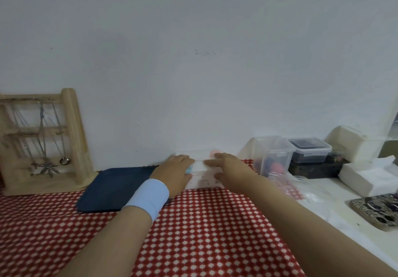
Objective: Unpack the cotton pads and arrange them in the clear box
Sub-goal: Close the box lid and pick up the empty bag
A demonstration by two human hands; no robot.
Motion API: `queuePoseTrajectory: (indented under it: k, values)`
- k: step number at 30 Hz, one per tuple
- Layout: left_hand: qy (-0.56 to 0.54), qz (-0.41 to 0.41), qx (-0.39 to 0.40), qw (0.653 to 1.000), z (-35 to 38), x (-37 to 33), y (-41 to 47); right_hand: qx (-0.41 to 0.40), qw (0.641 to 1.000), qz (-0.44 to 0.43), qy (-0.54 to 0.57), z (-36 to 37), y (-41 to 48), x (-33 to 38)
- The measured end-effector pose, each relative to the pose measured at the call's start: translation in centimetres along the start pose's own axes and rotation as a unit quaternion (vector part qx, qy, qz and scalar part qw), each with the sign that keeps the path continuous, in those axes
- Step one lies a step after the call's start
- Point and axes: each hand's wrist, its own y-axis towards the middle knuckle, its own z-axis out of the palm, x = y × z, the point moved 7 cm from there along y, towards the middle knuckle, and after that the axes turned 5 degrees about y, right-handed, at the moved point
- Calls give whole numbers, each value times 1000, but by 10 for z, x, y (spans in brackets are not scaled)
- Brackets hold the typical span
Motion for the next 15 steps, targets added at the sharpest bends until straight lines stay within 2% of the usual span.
queuePoseTrajectory:
  k: [4, 7, 10, 12, 15]
  values:
    - [-12, -34, 5, 999, -17, -14, 5, 23, 1000, 2, 8, -4, -11, 1]
    - [-10, -10, -56, 998, -37, -40, 5, -31, 999, 13, 31, -28, -24, -8]
    - [-79, 15, -100, 992, -46, -78, 1, -44, 998, 42, -8, -54, -45, -25]
    - [-141, 15, -82, 986, -41, -103, -1, -49, 996, 75, -29, -69, -60, -39]
    - [-213, 9, -13, 977, -21, -143, -3, -60, 984, 130, -106, -84, -87, -64]
